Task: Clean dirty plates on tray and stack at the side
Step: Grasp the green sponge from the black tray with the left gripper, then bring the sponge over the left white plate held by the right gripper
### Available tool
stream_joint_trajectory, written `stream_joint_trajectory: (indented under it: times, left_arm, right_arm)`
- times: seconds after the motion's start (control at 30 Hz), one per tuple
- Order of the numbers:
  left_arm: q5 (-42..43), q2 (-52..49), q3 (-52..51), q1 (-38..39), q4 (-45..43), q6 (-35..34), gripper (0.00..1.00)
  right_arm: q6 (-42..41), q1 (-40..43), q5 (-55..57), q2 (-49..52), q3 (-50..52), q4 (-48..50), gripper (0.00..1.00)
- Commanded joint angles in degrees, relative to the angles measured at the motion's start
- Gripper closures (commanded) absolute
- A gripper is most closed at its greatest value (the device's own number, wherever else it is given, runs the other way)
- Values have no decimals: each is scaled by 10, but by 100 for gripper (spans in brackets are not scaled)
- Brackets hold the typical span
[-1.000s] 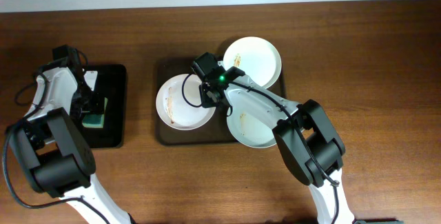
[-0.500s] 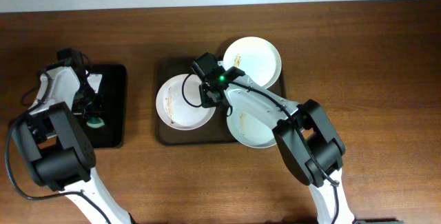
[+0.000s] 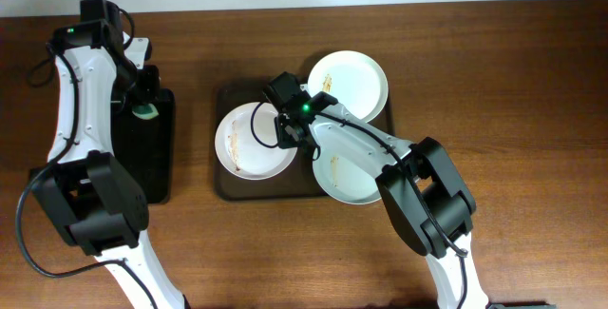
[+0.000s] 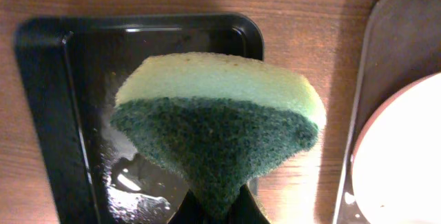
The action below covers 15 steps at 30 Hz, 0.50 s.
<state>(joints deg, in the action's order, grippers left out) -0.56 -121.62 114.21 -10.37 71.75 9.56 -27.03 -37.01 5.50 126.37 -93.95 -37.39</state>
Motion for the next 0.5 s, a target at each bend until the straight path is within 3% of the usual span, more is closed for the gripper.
stream_joint_trajectory:
  times: [0.0,0.3,0.47]
  left_arm:
    - [6,2,2,-3,-2,-40,99]
    - [-90,2,2,-2,29,-122,99]
    - [-38,2,2,0,29,-118,99]
  right_arm:
    - [-1,0,3,6,-5,-3,96]
    - [-1,0,3,6,-5,-3,96]
    - [-1,0,3,5,-5,-3,96]
